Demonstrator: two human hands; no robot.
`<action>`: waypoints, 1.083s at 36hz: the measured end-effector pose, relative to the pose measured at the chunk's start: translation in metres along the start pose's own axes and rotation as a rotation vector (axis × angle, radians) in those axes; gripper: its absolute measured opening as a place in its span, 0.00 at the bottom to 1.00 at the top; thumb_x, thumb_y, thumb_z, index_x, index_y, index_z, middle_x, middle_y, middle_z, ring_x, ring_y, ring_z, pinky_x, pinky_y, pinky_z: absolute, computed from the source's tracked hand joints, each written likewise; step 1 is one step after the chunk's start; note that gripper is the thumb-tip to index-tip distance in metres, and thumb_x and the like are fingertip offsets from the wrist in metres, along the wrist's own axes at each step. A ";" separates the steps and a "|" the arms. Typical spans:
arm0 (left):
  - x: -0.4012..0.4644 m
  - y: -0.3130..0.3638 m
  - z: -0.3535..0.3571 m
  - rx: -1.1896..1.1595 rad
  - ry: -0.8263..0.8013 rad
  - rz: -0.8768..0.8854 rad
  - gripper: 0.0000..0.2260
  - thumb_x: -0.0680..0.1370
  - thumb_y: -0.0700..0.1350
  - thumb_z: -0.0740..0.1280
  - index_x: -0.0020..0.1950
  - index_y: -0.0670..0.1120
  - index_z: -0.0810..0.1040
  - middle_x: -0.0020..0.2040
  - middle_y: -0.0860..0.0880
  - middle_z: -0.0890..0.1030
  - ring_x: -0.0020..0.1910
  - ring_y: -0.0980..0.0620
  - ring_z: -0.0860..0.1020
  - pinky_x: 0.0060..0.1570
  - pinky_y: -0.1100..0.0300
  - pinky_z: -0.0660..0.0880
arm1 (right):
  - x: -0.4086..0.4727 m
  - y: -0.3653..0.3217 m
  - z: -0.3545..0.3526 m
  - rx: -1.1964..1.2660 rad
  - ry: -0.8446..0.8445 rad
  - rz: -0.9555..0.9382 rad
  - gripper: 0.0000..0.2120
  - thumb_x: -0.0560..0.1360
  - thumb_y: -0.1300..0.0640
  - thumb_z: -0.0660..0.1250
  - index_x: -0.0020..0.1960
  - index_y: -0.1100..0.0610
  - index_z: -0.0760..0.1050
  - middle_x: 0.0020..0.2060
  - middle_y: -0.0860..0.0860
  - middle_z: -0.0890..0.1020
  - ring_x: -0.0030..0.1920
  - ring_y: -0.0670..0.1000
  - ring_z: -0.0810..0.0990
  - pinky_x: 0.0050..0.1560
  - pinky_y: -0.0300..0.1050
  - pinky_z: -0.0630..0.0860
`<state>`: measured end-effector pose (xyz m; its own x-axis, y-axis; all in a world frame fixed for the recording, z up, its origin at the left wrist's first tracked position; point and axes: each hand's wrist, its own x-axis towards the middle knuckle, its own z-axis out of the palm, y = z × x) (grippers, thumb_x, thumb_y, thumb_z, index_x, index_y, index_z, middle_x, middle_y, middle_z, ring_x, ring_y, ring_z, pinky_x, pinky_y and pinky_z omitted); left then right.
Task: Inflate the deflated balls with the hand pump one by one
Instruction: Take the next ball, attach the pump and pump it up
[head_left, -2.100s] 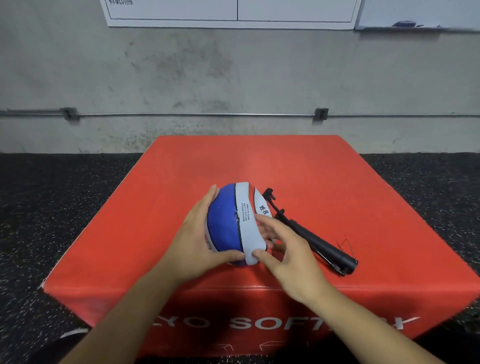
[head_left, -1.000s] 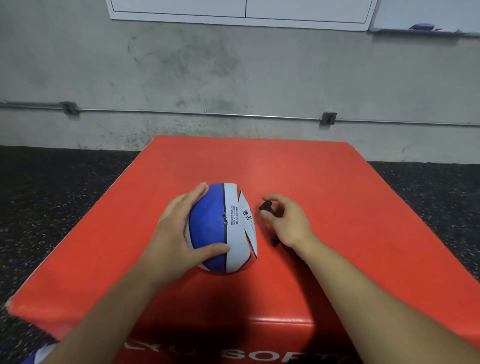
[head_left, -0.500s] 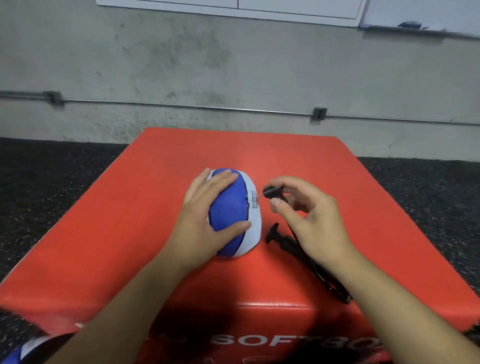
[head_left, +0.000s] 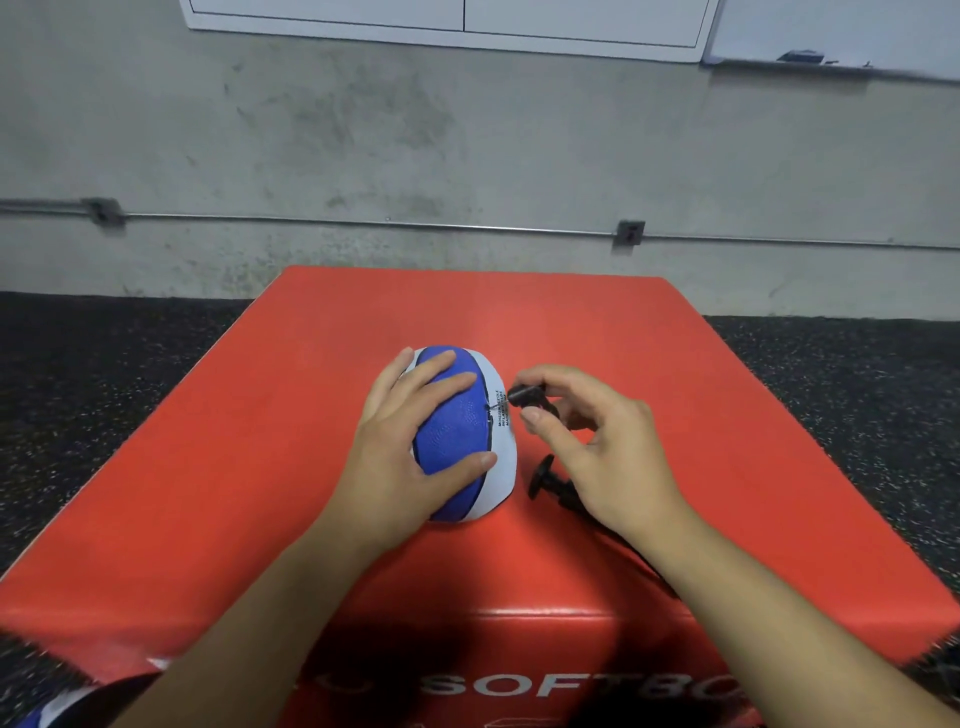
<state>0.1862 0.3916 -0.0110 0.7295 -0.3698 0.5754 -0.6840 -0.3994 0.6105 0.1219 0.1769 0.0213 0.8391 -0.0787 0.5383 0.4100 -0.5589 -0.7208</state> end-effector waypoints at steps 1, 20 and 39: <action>0.000 0.000 0.000 0.001 -0.001 -0.001 0.32 0.71 0.63 0.74 0.74 0.58 0.75 0.79 0.61 0.68 0.83 0.56 0.54 0.78 0.66 0.51 | 0.000 0.000 0.000 0.004 0.003 0.000 0.18 0.79 0.61 0.74 0.59 0.39 0.81 0.49 0.43 0.86 0.41 0.54 0.82 0.51 0.53 0.80; 0.002 0.002 0.006 0.008 0.008 0.002 0.32 0.71 0.64 0.73 0.74 0.57 0.75 0.78 0.61 0.69 0.83 0.55 0.55 0.80 0.50 0.57 | 0.003 -0.005 0.005 -0.079 -0.022 0.019 0.15 0.79 0.61 0.73 0.61 0.46 0.83 0.49 0.38 0.86 0.45 0.48 0.85 0.50 0.47 0.80; 0.005 -0.012 0.009 -0.020 0.046 -0.015 0.32 0.73 0.61 0.72 0.74 0.51 0.76 0.76 0.58 0.73 0.83 0.53 0.58 0.80 0.62 0.54 | 0.016 -0.001 0.013 -0.012 0.026 0.015 0.14 0.77 0.60 0.76 0.56 0.42 0.84 0.46 0.39 0.88 0.49 0.44 0.87 0.56 0.45 0.82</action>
<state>0.1979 0.3869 -0.0201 0.7393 -0.3248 0.5899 -0.6730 -0.3875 0.6300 0.1395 0.1868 0.0249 0.8355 -0.1080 0.5387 0.3931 -0.5674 -0.7235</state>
